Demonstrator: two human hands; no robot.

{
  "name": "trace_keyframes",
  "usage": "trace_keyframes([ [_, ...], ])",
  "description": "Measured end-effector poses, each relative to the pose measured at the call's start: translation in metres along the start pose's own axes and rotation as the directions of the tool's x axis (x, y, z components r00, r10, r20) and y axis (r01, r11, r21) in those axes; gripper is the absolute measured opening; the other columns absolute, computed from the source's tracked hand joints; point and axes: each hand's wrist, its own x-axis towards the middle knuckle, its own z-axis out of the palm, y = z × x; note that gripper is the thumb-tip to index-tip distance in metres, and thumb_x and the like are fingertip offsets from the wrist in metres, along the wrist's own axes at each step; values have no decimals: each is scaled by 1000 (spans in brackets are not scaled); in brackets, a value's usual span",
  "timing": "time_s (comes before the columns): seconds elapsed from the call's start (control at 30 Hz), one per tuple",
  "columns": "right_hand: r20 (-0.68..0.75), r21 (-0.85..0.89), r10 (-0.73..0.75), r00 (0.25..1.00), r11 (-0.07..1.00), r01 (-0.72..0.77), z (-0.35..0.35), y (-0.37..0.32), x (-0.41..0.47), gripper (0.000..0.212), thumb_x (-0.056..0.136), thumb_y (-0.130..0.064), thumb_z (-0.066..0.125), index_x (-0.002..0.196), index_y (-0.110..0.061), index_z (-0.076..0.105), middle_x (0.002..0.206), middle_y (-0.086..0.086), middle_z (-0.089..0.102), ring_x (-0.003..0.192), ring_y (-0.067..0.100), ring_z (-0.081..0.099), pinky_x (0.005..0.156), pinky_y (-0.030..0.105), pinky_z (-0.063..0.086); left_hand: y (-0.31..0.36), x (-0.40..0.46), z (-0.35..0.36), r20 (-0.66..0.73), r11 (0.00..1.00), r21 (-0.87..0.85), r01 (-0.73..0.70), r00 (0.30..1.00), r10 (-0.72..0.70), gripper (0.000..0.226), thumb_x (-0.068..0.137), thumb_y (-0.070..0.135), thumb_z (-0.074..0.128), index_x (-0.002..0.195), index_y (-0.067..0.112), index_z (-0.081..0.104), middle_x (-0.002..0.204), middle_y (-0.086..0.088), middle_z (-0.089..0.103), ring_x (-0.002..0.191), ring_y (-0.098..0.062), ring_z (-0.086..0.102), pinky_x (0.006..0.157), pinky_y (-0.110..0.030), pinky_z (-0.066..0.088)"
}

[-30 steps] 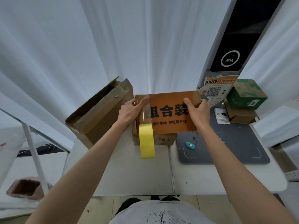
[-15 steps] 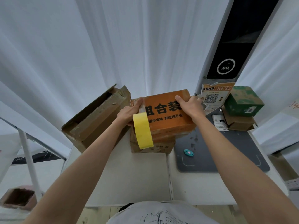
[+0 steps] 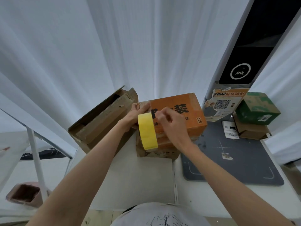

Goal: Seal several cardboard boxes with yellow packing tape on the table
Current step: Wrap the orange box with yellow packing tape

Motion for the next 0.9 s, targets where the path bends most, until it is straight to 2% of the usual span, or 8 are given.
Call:
trace_keyframes([
  [0.13,115,123,34,993,991,-49,19,4,-22,56,77,-91,40,80,-39,61,85,-23,60,93,2,53,82,19,43,0,7,3,-31,999,-50,6,999,-8,98,87,69,60,157,15,16,151,-11,43,113,-23,59,84,-26,57],
  [0.2,197,151,44,979,986,-75,20,5,-25,56,77,-85,50,93,-35,70,104,-26,61,111,11,55,93,34,51,4,-3,10,-71,999,-42,-3,998,0,71,103,40,52,157,6,19,145,-11,45,125,-29,55,53,-6,48],
  [0.27,356,139,58,933,984,-114,21,5,-27,52,84,-62,62,113,-20,73,125,-7,62,122,9,53,97,32,52,26,-29,15,-65,997,-66,26,997,-30,66,106,35,48,157,5,19,154,-17,38,140,-35,41,44,-3,40],
  [0.37,448,123,47,893,986,-113,20,2,-29,38,96,-24,68,131,-11,63,132,0,60,122,-14,48,100,14,46,8,17,3,-93,999,-26,34,995,-37,79,103,47,49,160,11,10,162,-19,27,143,-38,37,79,-16,45],
  [0.47,328,234,63,943,961,-146,18,1,-35,37,100,-20,61,136,-12,59,119,2,74,115,12,66,103,42,53,6,30,-4,-29,996,-61,64,997,-66,100,91,62,61,161,18,5,155,-21,36,128,-40,52,99,-48,50],
  [0.6,254,243,68,965,961,-132,18,2,-44,41,100,-23,57,137,-6,56,114,3,75,111,16,69,98,40,56,11,36,-2,-55,998,-16,58,997,-59,93,86,73,59,152,20,20,139,-12,49,115,-34,59,92,-53,55],
  [0.73,303,209,120,945,959,-189,22,17,-67,31,102,-24,57,130,-11,59,107,3,77,105,19,71,92,41,57,13,39,-2,-108,996,17,86,991,-84,81,93,71,49,151,22,23,134,-12,50,111,-33,58,61,-39,52],
  [0.9,280,237,126,952,952,-196,22,24,-74,24,101,-29,57,124,-19,60,105,-1,77,105,20,70,92,42,56,10,47,-2,-120,995,64,77,990,-69,81,94,70,47,152,20,23,135,-14,50,109,-33,58,57,-37,48],
])
